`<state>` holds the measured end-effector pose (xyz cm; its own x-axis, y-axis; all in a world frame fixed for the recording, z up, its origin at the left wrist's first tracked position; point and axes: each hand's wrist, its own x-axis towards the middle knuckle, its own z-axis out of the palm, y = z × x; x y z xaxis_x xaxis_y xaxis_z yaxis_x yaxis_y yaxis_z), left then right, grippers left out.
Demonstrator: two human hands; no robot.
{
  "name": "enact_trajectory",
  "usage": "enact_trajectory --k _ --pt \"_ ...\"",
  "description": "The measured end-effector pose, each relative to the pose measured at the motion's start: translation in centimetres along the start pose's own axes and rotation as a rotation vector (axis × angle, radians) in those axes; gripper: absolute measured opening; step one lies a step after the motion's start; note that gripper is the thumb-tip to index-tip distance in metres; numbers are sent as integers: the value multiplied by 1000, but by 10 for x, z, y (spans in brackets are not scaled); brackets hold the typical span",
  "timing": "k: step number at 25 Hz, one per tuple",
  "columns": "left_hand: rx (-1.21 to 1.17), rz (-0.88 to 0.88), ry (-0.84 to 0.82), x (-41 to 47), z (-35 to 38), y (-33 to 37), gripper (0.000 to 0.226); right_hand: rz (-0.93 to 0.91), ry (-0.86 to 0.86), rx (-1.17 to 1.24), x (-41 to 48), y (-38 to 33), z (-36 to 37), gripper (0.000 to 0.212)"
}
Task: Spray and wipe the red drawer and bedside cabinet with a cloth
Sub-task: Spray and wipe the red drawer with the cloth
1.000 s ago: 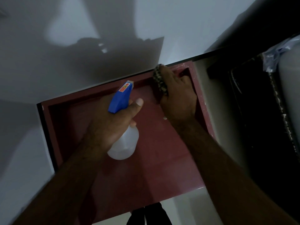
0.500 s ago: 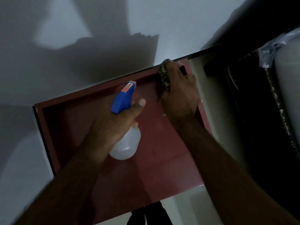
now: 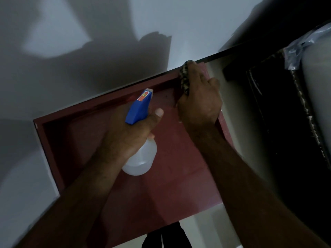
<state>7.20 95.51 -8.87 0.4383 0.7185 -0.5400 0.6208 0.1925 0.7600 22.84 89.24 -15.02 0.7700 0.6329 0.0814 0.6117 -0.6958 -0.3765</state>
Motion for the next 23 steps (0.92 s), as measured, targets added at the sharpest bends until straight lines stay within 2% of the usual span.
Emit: enact_trajectory --k 3,9,14,20,23 --pt "41 4 -19 2 -1 -2 50 118 10 -20 5 -6 4 77" --pt "51 9 -27 5 0 2 49 57 -5 -31 6 -11 1 76" --pt "69 32 -27 5 3 4 49 264 -16 -4 17 -16 7 71" --pt "53 54 -42 2 5 1 49 78 -180 19 2 -10 -6 81" --pt "43 35 -43 0 10 1 51 82 -185 195 -9 10 -24 77"
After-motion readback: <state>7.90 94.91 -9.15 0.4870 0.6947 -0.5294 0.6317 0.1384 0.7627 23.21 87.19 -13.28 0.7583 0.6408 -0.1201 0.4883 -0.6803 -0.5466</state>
